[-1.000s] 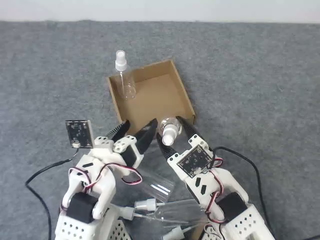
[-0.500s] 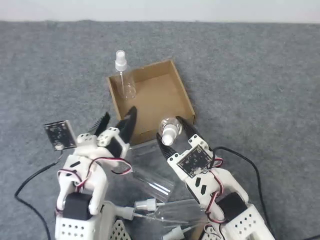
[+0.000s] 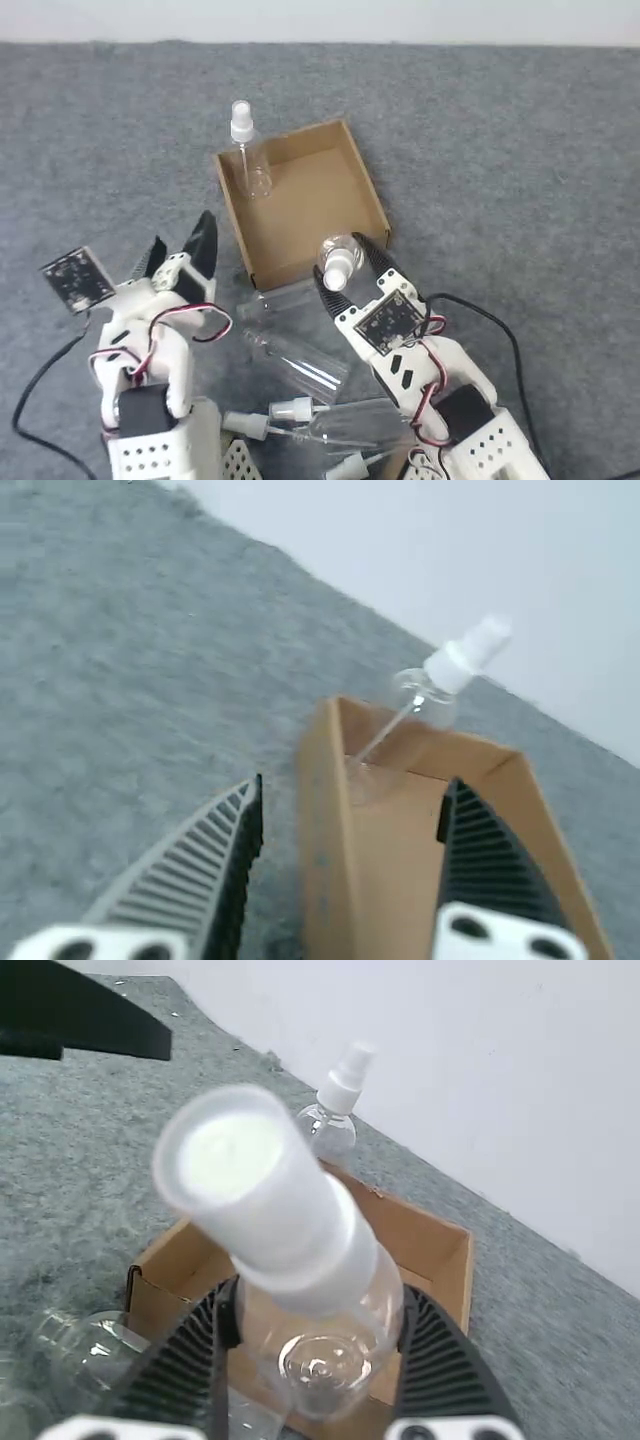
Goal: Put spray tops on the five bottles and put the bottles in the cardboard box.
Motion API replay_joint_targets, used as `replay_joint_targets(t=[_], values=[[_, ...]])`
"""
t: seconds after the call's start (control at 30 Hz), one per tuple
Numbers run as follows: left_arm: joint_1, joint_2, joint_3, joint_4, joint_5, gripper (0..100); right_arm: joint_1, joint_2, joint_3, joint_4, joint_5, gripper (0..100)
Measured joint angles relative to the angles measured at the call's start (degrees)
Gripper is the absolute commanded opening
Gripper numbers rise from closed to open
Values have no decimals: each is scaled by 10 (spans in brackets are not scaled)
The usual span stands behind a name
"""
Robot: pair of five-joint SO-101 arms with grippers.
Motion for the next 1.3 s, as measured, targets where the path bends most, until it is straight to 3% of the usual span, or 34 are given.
replay_joint_targets(t=[0.27,0.5,0.73,0.9,1.3], values=[[-33,0,0,58,0,265,6,0,0,0,0,7],[-63,0,0,62,3,120,7,0,0,0,0,7],[-67,0,0,62,3,98,52,0,0,0,-1,7],[-70,0,0,62,3,6,80,0,-2,0,-1,7],[-70,0,0,62,3,12,83,0,-84,69,-1,7]])
